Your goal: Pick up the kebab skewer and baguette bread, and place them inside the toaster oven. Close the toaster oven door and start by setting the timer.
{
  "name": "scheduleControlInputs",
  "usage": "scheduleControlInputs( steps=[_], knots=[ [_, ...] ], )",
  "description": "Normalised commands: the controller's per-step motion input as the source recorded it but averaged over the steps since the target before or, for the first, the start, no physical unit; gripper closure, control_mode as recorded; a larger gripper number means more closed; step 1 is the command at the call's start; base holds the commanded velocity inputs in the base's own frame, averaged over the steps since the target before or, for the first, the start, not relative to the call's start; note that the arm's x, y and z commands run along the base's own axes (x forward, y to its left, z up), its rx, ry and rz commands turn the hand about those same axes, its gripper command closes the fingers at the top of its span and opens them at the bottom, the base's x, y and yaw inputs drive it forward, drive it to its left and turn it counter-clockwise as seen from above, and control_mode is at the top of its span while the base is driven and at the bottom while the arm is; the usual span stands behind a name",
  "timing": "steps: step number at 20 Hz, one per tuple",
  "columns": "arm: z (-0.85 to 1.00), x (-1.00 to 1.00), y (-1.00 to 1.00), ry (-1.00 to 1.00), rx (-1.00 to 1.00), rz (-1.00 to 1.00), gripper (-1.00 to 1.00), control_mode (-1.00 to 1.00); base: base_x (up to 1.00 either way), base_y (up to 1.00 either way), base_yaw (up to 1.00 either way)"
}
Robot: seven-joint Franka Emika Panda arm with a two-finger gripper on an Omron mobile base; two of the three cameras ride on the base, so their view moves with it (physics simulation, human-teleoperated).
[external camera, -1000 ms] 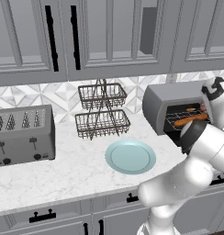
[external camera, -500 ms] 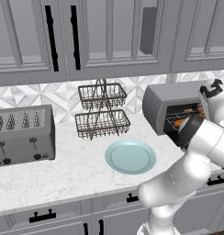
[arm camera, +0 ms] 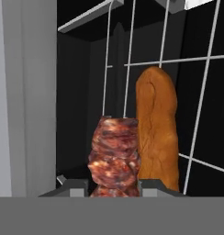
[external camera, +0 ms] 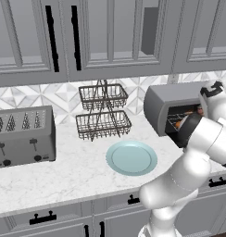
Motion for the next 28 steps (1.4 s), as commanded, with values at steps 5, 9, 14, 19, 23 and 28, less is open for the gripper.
scheduleControlInputs(
  steps=[5, 9, 14, 19, 23, 28],
  knots=[
    [-0.11, 0.02, 0.00, 0.00, 0.00, 0.00, 1.00, -1.00, 0.00, 0.00, 0.00],
    [-0.05, 0.00, 0.00, 0.00, 0.00, 0.00, -1.00, -1.00, 0.00, 0.00, 0.00],
    [-0.07, 0.00, 0.00, 0.00, 0.00, 0.00, -1.00, -1.00, 0.00, 0.00, 0.00],
    [-0.07, 0.00, 0.00, 0.00, 0.00, 0.00, -1.00, -1.00, 0.00, 0.00, 0.00],
    [-0.02, 0.00, 0.00, 0.00, 0.00, 0.00, -1.00, -1.00, 0.00, 0.00, 0.00],
    [0.00, 0.00, 0.00, -0.01, 0.00, 0.00, -1.00, -1.00, 0.00, 0.00, 0.00]
  ],
)
